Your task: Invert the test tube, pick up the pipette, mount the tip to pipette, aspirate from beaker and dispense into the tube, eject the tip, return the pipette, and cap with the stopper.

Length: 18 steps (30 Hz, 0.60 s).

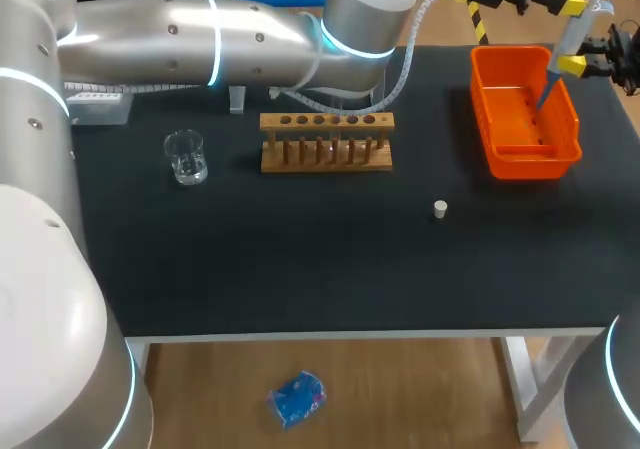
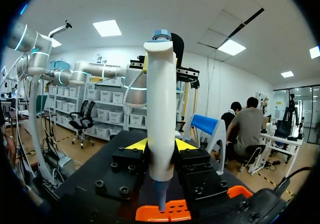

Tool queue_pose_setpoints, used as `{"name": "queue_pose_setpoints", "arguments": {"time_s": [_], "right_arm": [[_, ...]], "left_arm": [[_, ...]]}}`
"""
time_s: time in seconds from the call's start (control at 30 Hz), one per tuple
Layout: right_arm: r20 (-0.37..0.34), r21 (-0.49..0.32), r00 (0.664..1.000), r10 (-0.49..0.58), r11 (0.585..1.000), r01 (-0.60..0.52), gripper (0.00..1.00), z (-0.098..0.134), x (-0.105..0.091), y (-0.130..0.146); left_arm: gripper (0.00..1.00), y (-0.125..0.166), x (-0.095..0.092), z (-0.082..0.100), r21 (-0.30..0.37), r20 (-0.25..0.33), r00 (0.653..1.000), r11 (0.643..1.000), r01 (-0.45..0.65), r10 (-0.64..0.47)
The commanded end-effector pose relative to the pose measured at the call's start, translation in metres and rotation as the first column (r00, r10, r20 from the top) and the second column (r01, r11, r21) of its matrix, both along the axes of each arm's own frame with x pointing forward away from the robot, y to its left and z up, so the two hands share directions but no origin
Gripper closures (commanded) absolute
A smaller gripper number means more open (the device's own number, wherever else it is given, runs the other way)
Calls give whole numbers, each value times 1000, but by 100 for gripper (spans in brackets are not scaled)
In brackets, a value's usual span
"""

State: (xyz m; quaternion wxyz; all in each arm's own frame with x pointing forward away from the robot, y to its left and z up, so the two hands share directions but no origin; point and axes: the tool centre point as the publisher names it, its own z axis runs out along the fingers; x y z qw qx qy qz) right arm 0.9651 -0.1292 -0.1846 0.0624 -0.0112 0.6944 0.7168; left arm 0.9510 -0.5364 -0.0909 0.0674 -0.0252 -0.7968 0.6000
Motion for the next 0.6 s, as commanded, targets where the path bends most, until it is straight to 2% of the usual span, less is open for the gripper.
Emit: {"name": "queue_pose_setpoints", "arguments": {"time_s": [0.03, 0.23, 0.4, 0.47, 0.53, 0.6], "right_arm": [[1, 0, 1000, 4, 1000, -4, 100, 5, 0, 0], [1, 0, 1000, 4, 1000, -4, 100, 5, 0, 0], [1, 0, 1000, 4, 1000, -4, 100, 5, 0, 0], [1, 0, 1000, 4, 1000, -4, 100, 5, 0, 0], [1, 0, 1000, 4, 1000, -4, 100, 5, 0, 0], [1, 0, 1000, 4, 1000, -4, 100, 5, 0, 0]], "left_arm": [[100, -1, 1, -7, -7, 0, 1000, 1000, -4, 4], [100, 1, 2, -4, -10, 6, 1000, 1000, -10, 10], [100, 0, 0, 10, -21, 44, 999, 1000, -15, 15], [58, 1, 0, 17, -24, 59, 998, 1000, -16, 17], [58, 1, 1, 24, -27, 77, 997, 1000, -16, 18], [51, 2, 0, 30, -26, 90, 996, 1000, -15, 18]]}}
